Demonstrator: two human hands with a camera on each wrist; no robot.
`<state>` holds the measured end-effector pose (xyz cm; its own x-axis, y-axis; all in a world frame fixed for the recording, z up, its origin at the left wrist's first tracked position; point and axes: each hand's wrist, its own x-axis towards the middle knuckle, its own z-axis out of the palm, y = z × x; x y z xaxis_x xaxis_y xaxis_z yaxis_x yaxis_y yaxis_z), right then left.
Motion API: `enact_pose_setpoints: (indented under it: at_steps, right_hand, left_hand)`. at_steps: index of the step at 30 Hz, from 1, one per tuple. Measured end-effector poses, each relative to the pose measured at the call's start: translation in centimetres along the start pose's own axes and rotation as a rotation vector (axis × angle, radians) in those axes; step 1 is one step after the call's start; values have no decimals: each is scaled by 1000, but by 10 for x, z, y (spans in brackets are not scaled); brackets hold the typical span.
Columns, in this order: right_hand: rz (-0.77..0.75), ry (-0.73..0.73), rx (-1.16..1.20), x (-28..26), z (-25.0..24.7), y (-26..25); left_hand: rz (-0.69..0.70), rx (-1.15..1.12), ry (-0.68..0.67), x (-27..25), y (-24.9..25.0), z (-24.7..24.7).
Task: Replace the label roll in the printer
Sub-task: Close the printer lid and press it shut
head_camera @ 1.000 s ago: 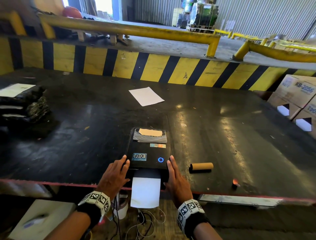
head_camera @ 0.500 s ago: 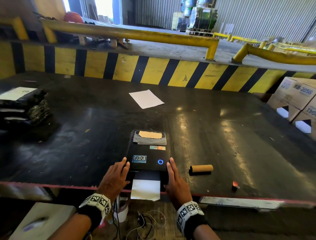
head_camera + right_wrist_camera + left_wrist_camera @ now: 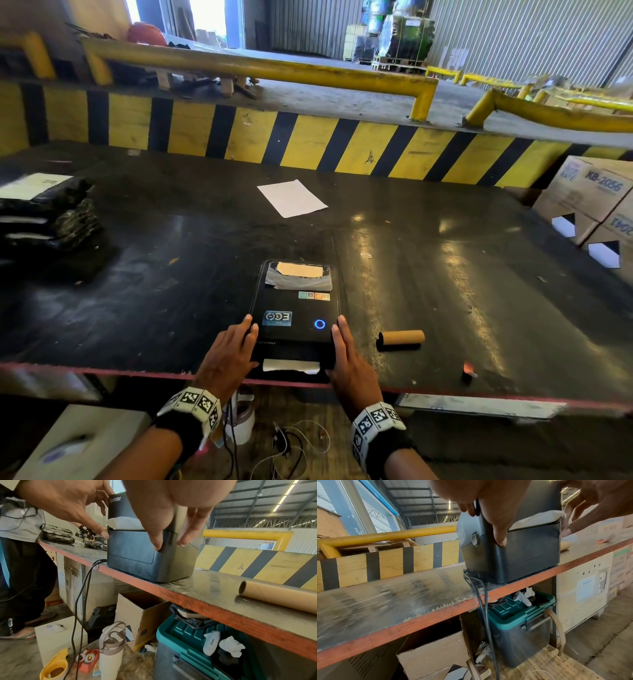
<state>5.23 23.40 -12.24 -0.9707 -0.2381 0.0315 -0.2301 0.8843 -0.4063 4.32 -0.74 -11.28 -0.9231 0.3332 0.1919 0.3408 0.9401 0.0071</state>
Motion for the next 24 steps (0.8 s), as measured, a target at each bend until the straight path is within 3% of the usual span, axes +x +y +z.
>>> enact_pose_setpoints:
  at_steps: [24]
  right_hand:
    - [-14, 27, 19, 0, 5, 2]
  left_hand:
    - [-7, -29, 42, -3, -3, 5]
